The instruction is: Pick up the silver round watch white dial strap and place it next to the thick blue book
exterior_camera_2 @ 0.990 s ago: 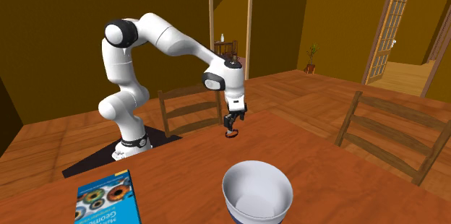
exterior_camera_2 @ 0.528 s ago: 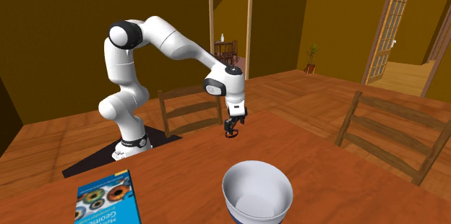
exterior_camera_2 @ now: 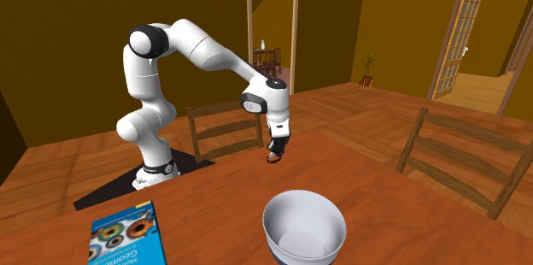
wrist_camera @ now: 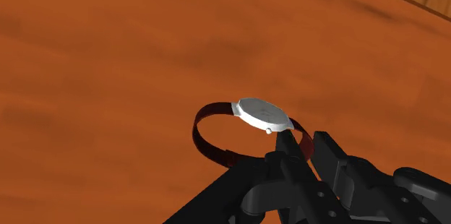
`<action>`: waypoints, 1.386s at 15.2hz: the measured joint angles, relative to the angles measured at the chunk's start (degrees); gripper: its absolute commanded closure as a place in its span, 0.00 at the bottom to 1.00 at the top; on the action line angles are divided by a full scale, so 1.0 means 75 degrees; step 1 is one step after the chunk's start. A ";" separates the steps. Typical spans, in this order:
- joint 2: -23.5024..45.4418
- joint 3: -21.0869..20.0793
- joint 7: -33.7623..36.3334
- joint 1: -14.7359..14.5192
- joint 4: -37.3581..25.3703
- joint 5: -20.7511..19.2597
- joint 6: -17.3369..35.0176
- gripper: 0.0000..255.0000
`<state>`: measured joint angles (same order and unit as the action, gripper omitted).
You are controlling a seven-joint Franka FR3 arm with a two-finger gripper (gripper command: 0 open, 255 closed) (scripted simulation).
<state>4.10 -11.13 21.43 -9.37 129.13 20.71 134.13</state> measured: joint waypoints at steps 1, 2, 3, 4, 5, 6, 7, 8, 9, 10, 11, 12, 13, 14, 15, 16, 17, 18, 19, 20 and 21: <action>0.0000 0.0000 0.0000 0.0000 0.0000 0.0000 0.0000 1.00; -0.0003 0.0001 0.0000 0.0001 -0.0005 0.0000 0.0003 1.00; -0.0006 0.0002 0.0000 0.0001 -0.0010 0.0000 0.0005 1.00; -0.0006 0.0002 0.0001 0.0001 -0.0013 -0.0001 0.0006 1.00; -0.0003 0.0001 0.0003 0.0001 -0.0019 -0.0002 0.0006 1.00; -0.0002 0.0001 0.0004 0.0000 -0.0021 -0.0002 0.0006 1.00; -0.0007 0.0002 0.0000 0.0002 -0.0016 0.0000 0.0006 1.00; -0.0036 0.0001 0.0021 0.0000 -0.0029 -0.0009 -0.0044 1.00; -0.0091 0.0009 0.0032 0.0009 -0.0047 -0.0020 -0.0128 1.00; -0.0148 0.0014 0.0056 0.0014 -0.0078 -0.0035 -0.0216 1.00; -0.0203 0.0019 0.0084 0.0019 -0.0121 -0.0052 -0.0314 1.00; -0.0252 0.0017 0.0119 0.0016 -0.0154 -0.0064 -0.0391 1.00; -0.0320 0.0024 0.0140 0.0024 -0.0187 -0.0077 -0.0493 1.00; -0.0355 0.0028 0.0165 0.0028 -0.0238 -0.0093 -0.0576 1.00; -0.0421 0.0024 0.0204 0.0023 -0.0261 -0.0102 -0.0659 1.00; -0.0477 0.0039 0.0211 0.0039 -0.0312 -0.0118 -0.0769 1.00; -0.0548 0.0040 0.0252 0.0039 -0.0357 -0.0132 -0.0879 1.00; -0.0583 0.0043 0.0281 0.0043 -0.0422 -0.0149 -0.0977 1.00; -0.0643 0.0049 0.0304 0.0049 -0.0462 -0.0160 -0.1076 1.00; -0.0692 0.0056 0.0325 0.0056 -0.0513 -0.0173 -0.1176 1.00; -0.0737 0.0056 0.0358 0.0056 -0.0562 -0.0185 -0.1265 1.00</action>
<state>-1.43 -10.70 24.11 -8.95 124.91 19.32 124.64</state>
